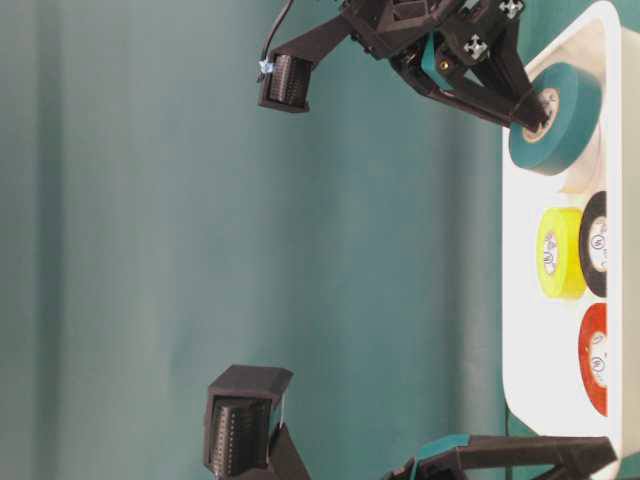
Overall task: Put the tape alternately from left to right into the white case.
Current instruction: 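Lower the teal roll, open and withdraw the right gripper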
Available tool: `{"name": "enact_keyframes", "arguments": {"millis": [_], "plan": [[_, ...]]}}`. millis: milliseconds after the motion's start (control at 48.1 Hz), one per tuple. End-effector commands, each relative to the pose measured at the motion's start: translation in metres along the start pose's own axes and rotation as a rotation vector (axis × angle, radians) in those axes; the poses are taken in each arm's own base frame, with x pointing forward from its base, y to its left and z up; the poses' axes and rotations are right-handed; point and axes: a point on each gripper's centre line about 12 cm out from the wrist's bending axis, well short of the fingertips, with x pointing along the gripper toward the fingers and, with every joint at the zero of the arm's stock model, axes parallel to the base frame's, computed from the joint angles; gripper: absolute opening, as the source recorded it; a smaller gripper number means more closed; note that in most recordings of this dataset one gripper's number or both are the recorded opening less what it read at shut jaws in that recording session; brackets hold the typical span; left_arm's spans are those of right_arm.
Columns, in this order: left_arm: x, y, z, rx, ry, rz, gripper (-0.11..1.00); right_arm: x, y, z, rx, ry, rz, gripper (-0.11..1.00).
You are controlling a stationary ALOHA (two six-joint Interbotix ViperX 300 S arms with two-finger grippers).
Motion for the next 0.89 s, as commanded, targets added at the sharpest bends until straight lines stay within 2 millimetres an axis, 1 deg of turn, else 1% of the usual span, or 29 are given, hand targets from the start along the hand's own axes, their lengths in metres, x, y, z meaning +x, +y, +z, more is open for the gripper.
{"name": "enact_keyframes", "arguments": {"millis": [0,21,83,125,145,166,270,727,872], "plan": [[-0.008,-0.002,0.011,0.001,-0.038,-0.006,0.94,-0.002,0.000,0.006,-0.001,-0.025,0.006,0.43],[-0.009,-0.003,0.011,0.001,-0.038,-0.006,0.94,-0.003,0.000,0.006,-0.001,-0.024,0.005,0.51],[-0.009,-0.002,0.011,0.001,-0.035,-0.006,0.94,-0.002,0.000,0.005,-0.001,-0.021,0.005,0.69],[-0.009,-0.002,0.011,0.001,-0.035,-0.006,0.94,-0.003,0.000,0.005,-0.001,-0.022,0.005,0.80],[-0.009,-0.002,0.011,0.001,-0.035,-0.006,0.94,-0.003,0.000,0.005,-0.001,-0.023,0.006,0.84],[-0.008,-0.002,0.011,0.001,-0.033,-0.006,0.94,-0.003,0.000,0.005,-0.001,-0.023,0.006,0.84],[-0.009,-0.002,0.011,0.001,-0.035,-0.006,0.94,-0.003,0.000,0.006,-0.001,-0.024,0.007,0.75],[-0.009,-0.003,0.011,0.000,-0.035,-0.006,0.94,-0.003,0.001,0.006,0.002,-0.028,0.011,0.75],[-0.009,-0.003,0.011,0.000,-0.035,-0.006,0.94,-0.004,0.013,0.007,-0.015,-0.043,0.048,0.75]]}}
